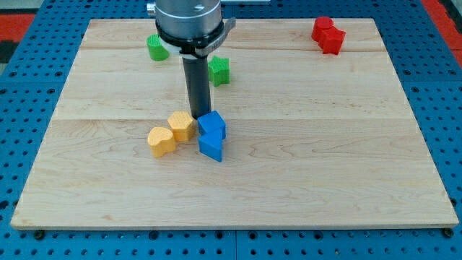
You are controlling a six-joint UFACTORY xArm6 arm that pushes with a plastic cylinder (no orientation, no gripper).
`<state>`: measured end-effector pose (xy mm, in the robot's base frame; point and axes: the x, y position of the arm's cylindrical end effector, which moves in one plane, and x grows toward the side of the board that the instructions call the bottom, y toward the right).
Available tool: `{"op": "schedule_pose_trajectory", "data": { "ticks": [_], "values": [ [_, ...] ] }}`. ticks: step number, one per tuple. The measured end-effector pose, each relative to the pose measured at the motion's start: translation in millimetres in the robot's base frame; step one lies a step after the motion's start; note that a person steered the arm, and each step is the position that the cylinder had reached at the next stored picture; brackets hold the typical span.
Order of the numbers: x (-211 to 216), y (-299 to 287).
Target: Move the blue cube along with blue triangle towards the bottom center
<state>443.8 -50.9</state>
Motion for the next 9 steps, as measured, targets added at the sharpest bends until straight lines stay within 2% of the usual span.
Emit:
{"op": "schedule_pose_trajectory", "data": {
  "ticks": [2, 4, 6, 9],
  "values": [
    [1, -2],
    [-10, 34],
    [-10, 35],
    [30, 17]
  ]
}}
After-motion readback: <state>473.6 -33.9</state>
